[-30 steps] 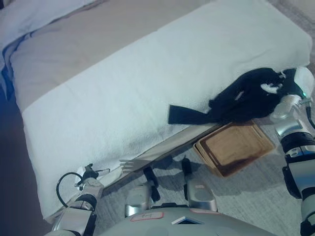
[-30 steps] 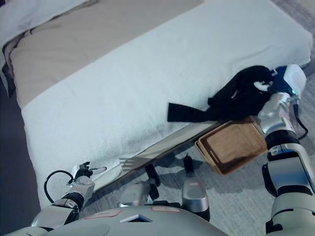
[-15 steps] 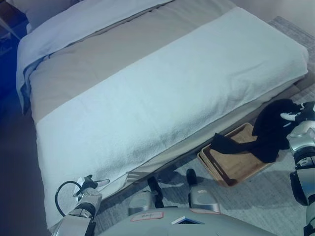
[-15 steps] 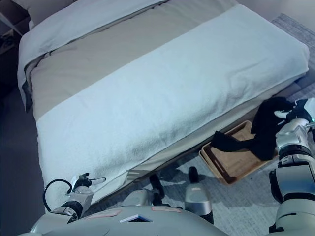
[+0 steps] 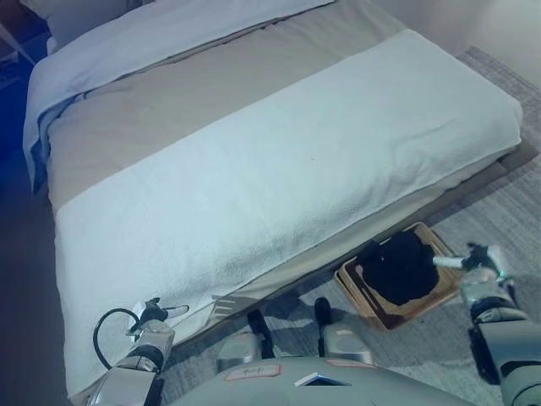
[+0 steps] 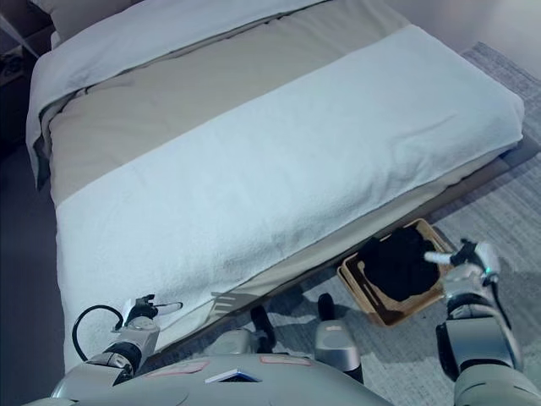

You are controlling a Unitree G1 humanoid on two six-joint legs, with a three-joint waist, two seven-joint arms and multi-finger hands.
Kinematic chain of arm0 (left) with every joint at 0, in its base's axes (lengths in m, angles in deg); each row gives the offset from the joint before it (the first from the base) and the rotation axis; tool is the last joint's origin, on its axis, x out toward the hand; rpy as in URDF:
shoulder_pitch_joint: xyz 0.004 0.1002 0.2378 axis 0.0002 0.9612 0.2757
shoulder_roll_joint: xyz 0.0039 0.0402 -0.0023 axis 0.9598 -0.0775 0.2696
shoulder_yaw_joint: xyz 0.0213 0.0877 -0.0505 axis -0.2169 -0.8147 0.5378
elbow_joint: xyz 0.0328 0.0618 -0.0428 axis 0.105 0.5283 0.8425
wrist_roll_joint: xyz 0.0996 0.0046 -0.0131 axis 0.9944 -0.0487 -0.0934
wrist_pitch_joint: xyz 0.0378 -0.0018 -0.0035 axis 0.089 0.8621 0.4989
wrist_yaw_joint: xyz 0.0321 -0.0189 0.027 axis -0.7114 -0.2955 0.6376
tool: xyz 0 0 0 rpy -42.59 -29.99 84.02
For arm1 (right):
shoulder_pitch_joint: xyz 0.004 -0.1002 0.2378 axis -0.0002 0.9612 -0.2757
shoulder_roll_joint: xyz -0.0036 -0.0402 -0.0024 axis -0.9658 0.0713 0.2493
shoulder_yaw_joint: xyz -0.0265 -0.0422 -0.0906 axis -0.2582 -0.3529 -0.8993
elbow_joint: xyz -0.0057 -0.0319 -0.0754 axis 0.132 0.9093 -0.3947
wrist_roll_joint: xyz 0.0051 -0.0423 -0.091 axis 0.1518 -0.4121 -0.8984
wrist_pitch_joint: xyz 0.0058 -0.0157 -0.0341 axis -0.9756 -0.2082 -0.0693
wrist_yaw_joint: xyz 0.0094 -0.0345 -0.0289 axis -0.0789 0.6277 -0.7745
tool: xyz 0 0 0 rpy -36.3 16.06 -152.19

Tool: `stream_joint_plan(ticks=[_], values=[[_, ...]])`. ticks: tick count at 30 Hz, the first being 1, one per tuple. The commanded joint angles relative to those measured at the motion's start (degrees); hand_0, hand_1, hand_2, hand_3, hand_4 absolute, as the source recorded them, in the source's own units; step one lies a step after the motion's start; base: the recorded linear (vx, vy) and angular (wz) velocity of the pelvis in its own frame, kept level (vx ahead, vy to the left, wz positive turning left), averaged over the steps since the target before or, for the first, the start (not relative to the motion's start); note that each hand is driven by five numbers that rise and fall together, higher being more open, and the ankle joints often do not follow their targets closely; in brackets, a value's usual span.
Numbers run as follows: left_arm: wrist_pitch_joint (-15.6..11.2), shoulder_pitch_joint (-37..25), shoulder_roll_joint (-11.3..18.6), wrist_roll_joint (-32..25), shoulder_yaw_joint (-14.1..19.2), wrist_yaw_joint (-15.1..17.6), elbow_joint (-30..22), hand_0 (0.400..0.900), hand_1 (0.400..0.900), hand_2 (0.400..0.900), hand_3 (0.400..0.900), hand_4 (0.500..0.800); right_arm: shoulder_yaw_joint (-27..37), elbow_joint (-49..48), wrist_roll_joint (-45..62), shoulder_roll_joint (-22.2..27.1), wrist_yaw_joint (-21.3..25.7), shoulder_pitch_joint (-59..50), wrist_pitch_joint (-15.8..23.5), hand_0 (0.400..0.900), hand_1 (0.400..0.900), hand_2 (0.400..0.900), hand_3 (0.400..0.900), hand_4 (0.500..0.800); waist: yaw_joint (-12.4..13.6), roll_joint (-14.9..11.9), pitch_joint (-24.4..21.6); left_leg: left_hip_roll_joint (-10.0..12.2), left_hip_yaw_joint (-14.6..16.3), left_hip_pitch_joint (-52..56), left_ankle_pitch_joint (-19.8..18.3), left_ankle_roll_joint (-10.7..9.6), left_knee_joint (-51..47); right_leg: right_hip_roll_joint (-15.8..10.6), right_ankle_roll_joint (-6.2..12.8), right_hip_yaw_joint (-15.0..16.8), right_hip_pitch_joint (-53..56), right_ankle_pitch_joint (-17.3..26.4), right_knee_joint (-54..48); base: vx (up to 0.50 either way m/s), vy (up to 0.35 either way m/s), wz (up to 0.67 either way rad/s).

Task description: Put the clothes on the bed into the basket.

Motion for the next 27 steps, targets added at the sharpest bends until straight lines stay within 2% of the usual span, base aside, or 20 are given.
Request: stream_joint_plan(ticks=[1, 4, 5, 8, 9, 10, 13, 16, 27], values=[[-0.2, -1.4, 3.0, 1.4, 1.5, 1.6, 2.9, 0.9, 0.9, 0.9, 0.9, 0.8, -0.2, 4.7, 0.3, -3.3, 1.8, 2.7, 0.5, 0.9, 0.9, 0.9, 0.9, 0.8, -1.7, -1.4, -2.7, 3.0, -3.4, 1.9, -1.8, -3.5, -0.3, -2.6, 4.05, 0.7, 2.7, -5.2, 0.1, 0.0, 0.0, 0.0], [-0.1, -1.0, 2.2, 1.8, 1.2, 1.4, 3.2, 0.9, 0.9, 0.9, 0.9, 0.8, 0.4, 6.9, 0.0, -6.2, 1.3, 5.9, 0.2, 0.9, 0.9, 0.9, 0.9, 0.8, -1.9, -1.7, -3.0, 2.9, -3.6, 2.1, -2.0, -3.4, -0.3, -2.6, 3.9, 0.5, 3.0, -5.3, 0.1, 0.01, 0.007, 0.05], [-0.2, -0.7, 1.2, 2.5, 0.4, 0.8, 3.3, 0.9, 0.9, 0.9, 0.9, 0.8, 0.5, 9.4, -0.2, -9.3, 0.4, 8.5, -0.3, 0.9, 0.9, 0.9, 0.9, 0.8, -2.2, -1.9, -3.1, 2.8, -4.0, 2.6, -2.3, -3.3, -0.3, -2.7, 3.86, 0.1, 3.8, -5.7, 0.1, 0.01, 0.006, 0.1], [-0.1, -1.1, 0.1, 2.5, -0.7, 0.5, 3.1, 0.9, 0.9, 0.9, 0.9, 0.8, 0.8, 10.8, -0.3, -11.1, -0.2, 10.1, -0.8, 0.9, 0.9, 0.9, 0.9, 0.8, -2.4, -2.2, -3.4, 2.8, -4.3, 2.8, -2.4, -3.2, -0.3, -2.8, 3.76, -0.2, 4.2, -5.8, 0.1, 0.01, 0.015, 0.09], [-0.2, -1.4, -0.8, 2.8, -2.0, -0.7, 2.8, 0.9, 0.9, 0.9, 0.9, 0.8, 0.4, 12.2, -0.3, -12.6, -2.0, 11.1, -1.5, 0.9, 0.9, 0.9, 0.9, 0.8, -2.6, -2.4, -3.7, 2.7, -4.7, 3.1, -2.6, -3.1, -0.3, -2.9, 3.74, -0.4, 4.6, -5.9, 0.1, 0.0, 0.014, 0.05], [-0.2, -1.4, -0.8, 2.8, -2.0, -0.7, 2.8, 0.9, 0.9, 0.9, 0.9, 0.8, 0.4, 12.2, -0.3, -12.6, -2.0, 11.1, -1.4, 0.9, 0.9, 0.9, 0.9, 0.8, -2.6, -2.4, -3.7, 2.7, -4.7, 3.1, -2.6, -3.1, -0.3, -2.9, 3.75, -0.5, 4.7, -5.9, 0.1, 0.01, 0.024, 0.07], [-0.3, -1.5, -1.7, 5.1, -4.9, -3.0, 2.3, 0.9, 0.9, 0.9, 0.9, 0.8, -2.4, 10.6, -2.7, -12.7, -3.0, 10.1, -1.6, 0.9, 0.9, 0.9, 0.9, 0.8, -2.5, -3.0, -4.1, 2.4, -4.7, 3.7, -3.0, -2.8, -0.3, -3.1, 3.79, -0.5, 5.2, -5.9, 0.1, 0.0, 0.008, -0.02], [-0.5, -2.0, -2.0, 5.8, -5.4, -3.5, 2.4, 0.9, 0.9, 0.9, 0.9, 0.8, -3.5, 9.7, -3.5, -12.6, -3.6, 9.4, -1.3, 0.9, 0.9, 0.9, 0.9, 0.8, -2.4, -3.3, -3.9, 2.2, -4.7, 3.9, -3.2, -2.7, -0.3, -3.2, 3.8, -0.4, 5.3, -6.0, 0.1, -0.01, 0.017, -0.04], [-0.5, -2.2, -1.4, 5.8, -4.9, -4.1, 3.2, 0.9, 0.9, 0.9, 0.9, 0.8, -4.7, 9.2, -3.7, -12.6, -4.2, 8.4, -1.1, 0.9, 0.9, 0.9, 0.9, 0.8, -1.7, -4.3, -4.2, 2.2, -4.8, 4.8, -3.6, -2.6, -0.3, -3.3, 3.77, -0.7, 6.2, -6.2, 0.1, 0.0, 0.0, 0.0]])
